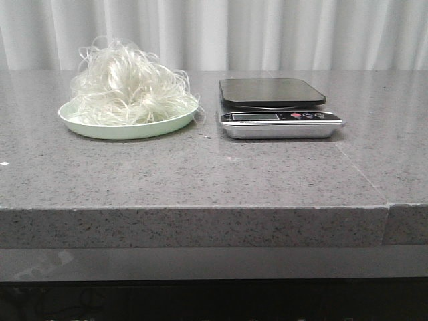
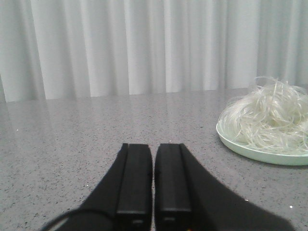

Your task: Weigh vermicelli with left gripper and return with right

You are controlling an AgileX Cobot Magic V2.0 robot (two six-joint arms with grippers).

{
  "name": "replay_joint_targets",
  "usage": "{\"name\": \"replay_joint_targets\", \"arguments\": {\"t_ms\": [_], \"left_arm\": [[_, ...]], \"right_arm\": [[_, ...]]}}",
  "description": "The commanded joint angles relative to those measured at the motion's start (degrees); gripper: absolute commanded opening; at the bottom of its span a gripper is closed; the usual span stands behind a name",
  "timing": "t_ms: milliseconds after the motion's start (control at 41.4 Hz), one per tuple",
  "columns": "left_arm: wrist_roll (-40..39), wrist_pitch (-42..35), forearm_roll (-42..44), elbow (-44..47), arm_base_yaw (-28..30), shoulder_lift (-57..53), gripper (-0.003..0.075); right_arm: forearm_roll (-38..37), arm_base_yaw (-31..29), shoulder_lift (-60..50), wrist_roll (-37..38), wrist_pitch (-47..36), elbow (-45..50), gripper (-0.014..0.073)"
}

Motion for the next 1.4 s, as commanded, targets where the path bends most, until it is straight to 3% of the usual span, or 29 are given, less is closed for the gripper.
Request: {"name": "replay_joint_targets", "arguments": {"t_ms": [0,531,676,845,1087,1377], "left_arm": [[-0.5,-4.6,-0.6,0.4,-0.3,-1.1,0.0145],[-0.5,-4.6,-0.6,0.4,-0.3,-1.1,0.0145],[-0.5,-7.5,-0.7,0.4,-0.3,-1.1,0.0145],[-0.5,-11.9,-0.7,-3.1,-0.4,-1.1,0.0145],[-0.5,-2.0,-0.7,-18.2,-0.4,1.0,0.0145],[-0.4,12.9,-0.5,-37.3,-0.4,14.0,0.0145]], "right_arm": [[0.3,-0.3,-0.9,-0.3,-5.3,-0.5,0.0162],[0.3,-0.3,-0.9,-0.3,-6.1,-0.5,0.0162],[0.3,-0.3,-0.9,-0.3,-7.9,-1.1,0.0162],[0.3,-0.3,-0.9,-0.3,-3.5,-6.4,0.0162],[0.3,-0.3,1.5,-0.3,8.6,-20.2,0.0162],[0.5,-0.2,14.5,-0.3,25.7,-39.7,0.0162]]}}
